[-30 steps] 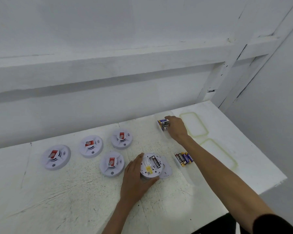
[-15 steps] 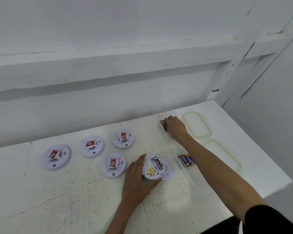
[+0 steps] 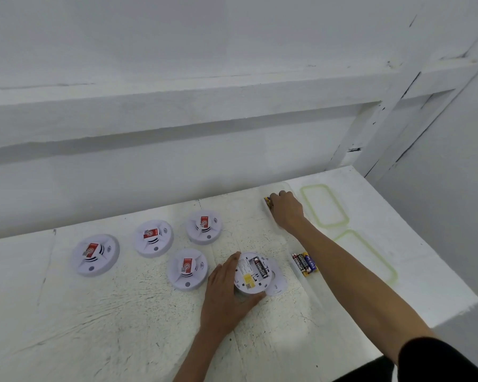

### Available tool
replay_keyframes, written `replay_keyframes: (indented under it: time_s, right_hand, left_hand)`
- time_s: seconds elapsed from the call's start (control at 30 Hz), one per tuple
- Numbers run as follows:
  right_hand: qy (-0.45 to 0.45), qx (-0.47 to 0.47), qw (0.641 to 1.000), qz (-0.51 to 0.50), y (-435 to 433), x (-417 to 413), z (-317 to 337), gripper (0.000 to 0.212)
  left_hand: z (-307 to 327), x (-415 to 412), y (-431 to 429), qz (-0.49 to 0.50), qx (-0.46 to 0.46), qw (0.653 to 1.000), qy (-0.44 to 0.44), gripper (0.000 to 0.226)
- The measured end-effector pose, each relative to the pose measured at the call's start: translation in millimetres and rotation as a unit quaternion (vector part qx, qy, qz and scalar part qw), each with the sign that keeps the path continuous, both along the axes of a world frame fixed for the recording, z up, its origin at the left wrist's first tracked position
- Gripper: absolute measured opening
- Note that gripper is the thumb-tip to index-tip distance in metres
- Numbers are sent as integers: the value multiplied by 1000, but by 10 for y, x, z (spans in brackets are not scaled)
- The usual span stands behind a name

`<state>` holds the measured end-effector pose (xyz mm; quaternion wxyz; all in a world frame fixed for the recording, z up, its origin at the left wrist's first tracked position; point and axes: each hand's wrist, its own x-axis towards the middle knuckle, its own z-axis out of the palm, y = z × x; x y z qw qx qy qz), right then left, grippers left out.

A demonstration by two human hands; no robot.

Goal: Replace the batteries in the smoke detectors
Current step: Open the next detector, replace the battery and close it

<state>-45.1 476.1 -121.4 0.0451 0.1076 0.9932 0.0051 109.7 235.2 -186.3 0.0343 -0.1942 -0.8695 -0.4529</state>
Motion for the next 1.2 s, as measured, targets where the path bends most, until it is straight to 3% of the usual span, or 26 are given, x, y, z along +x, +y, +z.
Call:
replay_keyframes:
  time_s: [0.23,0.43,0.63,0.97,1.13,1.2]
  right_hand:
    - [23,-14,999,27,59,3,13,27]
    - [105,-150,983,8,136,112,49,11]
    - [229,-286,930,-31,54,329,263,19]
    - [288,-428,856,-17,-440,929,400,8]
    - [245,-423,872,20,-726,1250,261,7]
    - [226,-399,889,20,-779,1367,175,11]
  left_hand:
    - [13,-7,-3,-3,-3,1000,21,91]
    - [-23,-41,-19,-7,-4,1000,-26,97]
    - [32,-10,-20,-5,0,999,-33,103]
    - [36,-2,-15,7,-5,1000,-27,104]
    - [-23,-31,17,6,3,999,-50,100]
    - [-371,-113,51,-4,21,994,-107,89]
